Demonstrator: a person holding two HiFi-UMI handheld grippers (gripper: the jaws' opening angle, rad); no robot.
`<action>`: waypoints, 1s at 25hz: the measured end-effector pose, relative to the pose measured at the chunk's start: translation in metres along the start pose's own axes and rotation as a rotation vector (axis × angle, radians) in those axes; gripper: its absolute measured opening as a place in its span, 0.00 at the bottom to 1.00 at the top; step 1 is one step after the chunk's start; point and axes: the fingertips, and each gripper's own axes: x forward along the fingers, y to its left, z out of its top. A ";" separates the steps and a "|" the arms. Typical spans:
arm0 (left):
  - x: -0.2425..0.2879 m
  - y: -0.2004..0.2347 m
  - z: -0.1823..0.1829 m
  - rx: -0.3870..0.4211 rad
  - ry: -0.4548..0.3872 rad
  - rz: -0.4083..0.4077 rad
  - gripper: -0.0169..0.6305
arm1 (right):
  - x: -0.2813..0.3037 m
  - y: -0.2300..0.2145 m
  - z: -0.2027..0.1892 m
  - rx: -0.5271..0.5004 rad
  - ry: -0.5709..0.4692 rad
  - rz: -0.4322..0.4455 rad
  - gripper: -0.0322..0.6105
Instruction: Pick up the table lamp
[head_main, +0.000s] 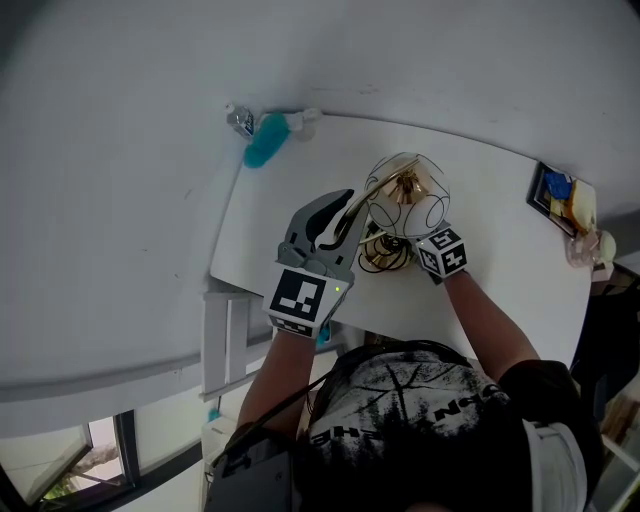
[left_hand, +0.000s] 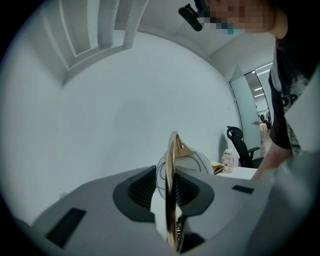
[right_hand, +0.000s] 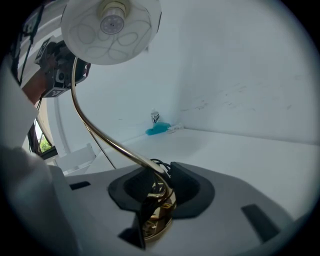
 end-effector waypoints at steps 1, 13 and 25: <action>0.000 -0.001 0.003 0.001 -0.014 0.000 0.14 | 0.000 0.000 0.000 -0.001 -0.001 -0.001 0.22; -0.002 -0.005 0.004 -0.031 -0.032 -0.011 0.05 | -0.002 -0.002 0.001 0.016 -0.021 -0.032 0.20; -0.003 0.002 0.015 -0.069 -0.077 -0.043 0.05 | -0.031 0.001 0.002 0.054 -0.072 -0.119 0.19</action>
